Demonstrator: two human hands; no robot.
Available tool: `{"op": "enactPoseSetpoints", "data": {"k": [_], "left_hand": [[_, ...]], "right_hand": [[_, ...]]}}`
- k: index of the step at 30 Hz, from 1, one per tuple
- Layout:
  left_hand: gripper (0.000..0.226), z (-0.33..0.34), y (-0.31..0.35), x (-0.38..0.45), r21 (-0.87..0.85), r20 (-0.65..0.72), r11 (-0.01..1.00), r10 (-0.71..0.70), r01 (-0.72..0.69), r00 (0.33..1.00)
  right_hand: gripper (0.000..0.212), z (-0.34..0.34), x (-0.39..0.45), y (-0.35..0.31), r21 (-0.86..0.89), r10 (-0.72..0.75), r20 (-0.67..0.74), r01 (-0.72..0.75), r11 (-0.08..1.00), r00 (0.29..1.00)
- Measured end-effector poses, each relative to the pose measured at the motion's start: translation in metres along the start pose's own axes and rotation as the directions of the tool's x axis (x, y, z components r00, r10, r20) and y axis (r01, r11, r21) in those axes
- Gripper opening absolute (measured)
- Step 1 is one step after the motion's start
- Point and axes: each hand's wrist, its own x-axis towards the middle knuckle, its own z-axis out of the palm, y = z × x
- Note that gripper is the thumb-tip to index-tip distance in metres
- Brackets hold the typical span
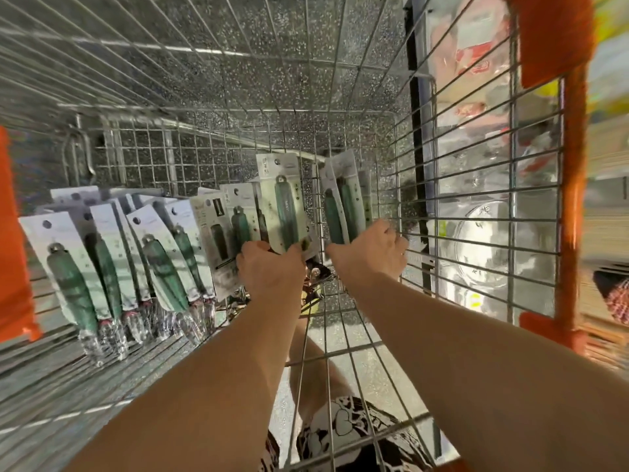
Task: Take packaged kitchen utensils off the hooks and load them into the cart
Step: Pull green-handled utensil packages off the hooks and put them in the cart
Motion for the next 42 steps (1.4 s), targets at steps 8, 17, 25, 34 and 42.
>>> {"op": "enactPoseSetpoints", "data": {"k": [8, 17, 25, 34, 42], "left_hand": [[0.035, -0.002, -0.003, -0.008, -0.164, 0.153, 0.983, 0.113, -0.087, 0.982], [0.028, -0.008, 0.013, -0.011, -0.298, 0.477, 0.942, 0.005, 0.156, 0.879], [0.096, -0.001, 0.008, -0.002, -0.278, 0.574, 0.948, 0.034, 0.156, 0.818], [0.113, -0.005, 0.01, 0.004, -0.423, 0.689, 0.899, 0.24, 0.111, 0.684], [0.123, -0.088, 0.056, -0.063, -0.521, 0.643, 0.853, 0.372, 0.026, 0.67]], "right_hand": [[0.061, -0.005, -0.005, 0.005, 0.516, -0.062, 0.127, -0.012, 0.856, 0.99], [0.048, -0.01, -0.004, 0.004, 0.823, -0.14, 0.471, -0.377, 0.424, 0.871], [0.056, -0.017, -0.015, -0.007, 0.762, -0.229, 0.544, -0.361, 0.537, 0.807], [0.093, -0.038, -0.059, -0.037, 0.846, -0.139, 0.315, -0.211, 0.49, 0.939], [0.08, -0.077, -0.115, -0.046, 0.889, -0.041, 0.076, -0.049, 0.456, 0.996]]}}
